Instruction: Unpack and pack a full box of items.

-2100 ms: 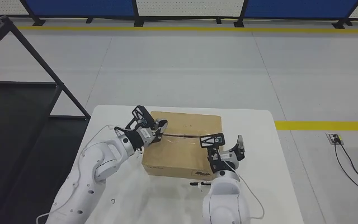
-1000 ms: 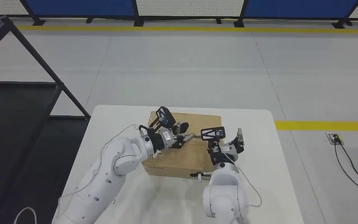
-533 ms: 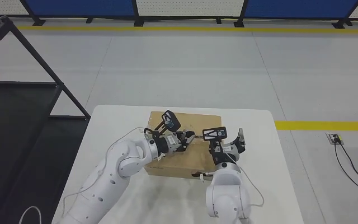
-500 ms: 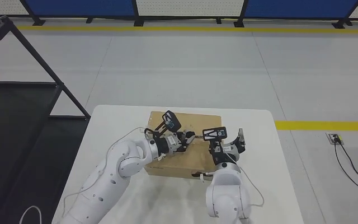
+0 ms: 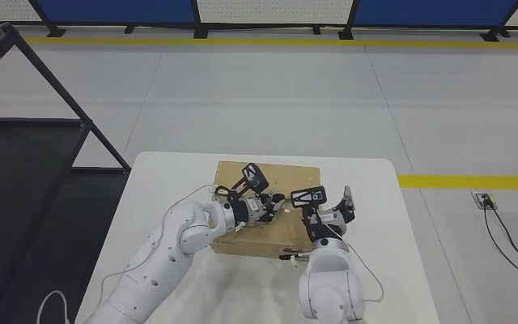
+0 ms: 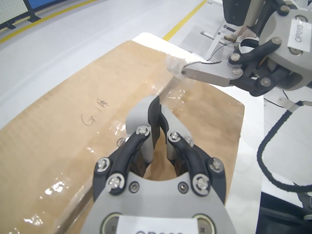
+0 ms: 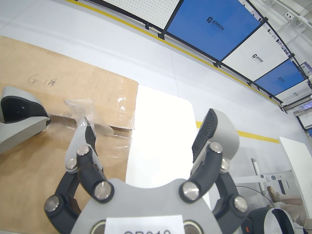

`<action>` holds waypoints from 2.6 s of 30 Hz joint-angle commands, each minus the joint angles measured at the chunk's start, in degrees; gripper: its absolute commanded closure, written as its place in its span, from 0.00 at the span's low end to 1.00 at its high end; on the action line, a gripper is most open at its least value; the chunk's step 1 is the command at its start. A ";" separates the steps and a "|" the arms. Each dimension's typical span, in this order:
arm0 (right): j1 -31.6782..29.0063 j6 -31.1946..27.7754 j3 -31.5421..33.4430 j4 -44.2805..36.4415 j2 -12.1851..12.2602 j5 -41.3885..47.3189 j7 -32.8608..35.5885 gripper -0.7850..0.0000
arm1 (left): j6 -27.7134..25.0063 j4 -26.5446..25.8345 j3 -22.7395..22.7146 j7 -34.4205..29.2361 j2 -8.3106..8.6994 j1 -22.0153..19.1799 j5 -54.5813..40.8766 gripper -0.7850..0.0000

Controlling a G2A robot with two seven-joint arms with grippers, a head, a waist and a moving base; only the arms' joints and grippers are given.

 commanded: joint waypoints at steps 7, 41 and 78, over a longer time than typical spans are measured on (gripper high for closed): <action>-1.75 -1.74 0.42 -2.12 0.32 -1.28 1.10 0.00 | -0.27 -0.05 -0.06 0.19 -0.38 -0.20 -0.16 1.00; -8.85 -5.40 0.98 -10.08 1.76 0.42 -1.81 0.00 | -0.12 0.85 -1.12 -0.51 -1.23 0.85 0.60 1.00; -15.69 -5.18 5.89 -17.88 3.69 7.33 -7.04 0.00 | 0.74 4.81 0.26 -0.22 -3.49 -1.84 0.39 1.00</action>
